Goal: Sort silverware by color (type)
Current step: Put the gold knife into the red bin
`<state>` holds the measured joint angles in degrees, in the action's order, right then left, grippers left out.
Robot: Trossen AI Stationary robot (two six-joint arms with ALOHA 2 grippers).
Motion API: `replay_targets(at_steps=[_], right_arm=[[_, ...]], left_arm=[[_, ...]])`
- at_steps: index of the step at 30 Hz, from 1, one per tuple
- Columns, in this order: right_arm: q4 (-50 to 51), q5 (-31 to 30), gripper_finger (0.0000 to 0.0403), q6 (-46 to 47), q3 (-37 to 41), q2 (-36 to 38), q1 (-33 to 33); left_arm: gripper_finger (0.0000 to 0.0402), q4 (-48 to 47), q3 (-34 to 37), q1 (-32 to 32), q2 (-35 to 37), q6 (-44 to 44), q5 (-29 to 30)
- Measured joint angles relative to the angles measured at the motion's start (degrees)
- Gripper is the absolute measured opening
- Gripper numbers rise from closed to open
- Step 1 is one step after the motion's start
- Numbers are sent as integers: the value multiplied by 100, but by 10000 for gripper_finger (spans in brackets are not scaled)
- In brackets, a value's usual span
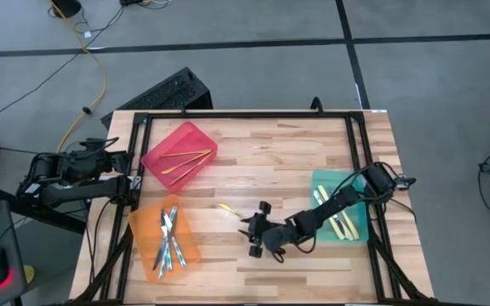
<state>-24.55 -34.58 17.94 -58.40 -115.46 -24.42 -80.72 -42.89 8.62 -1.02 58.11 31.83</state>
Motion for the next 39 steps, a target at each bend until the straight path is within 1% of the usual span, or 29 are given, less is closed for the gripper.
replay_targets(at_steps=[3,8,16,25,27,29,37,39], right_arm=[[-551,2,176,40,327,0,81],[-987,176,176,199,718,0,194],[-983,204,176,782,1043,-2,128],[-275,143,173,1426,1057,0,19],[-135,132,162,1595,1055,8,49],[17,124,142,1694,1050,13,52],[317,198,27,1840,1050,24,56],[329,216,21,1905,1050,22,56]], left_arm=[[247,0,0,1,1,-2,0],[247,1,0,1,0,-1,0],[247,0,0,-2,1,0,1],[247,0,0,1,1,-1,0],[247,1,0,1,0,0,0],[247,1,0,1,2,-1,0],[247,1,0,1,2,-2,0],[247,1,0,1,2,-2,0]])
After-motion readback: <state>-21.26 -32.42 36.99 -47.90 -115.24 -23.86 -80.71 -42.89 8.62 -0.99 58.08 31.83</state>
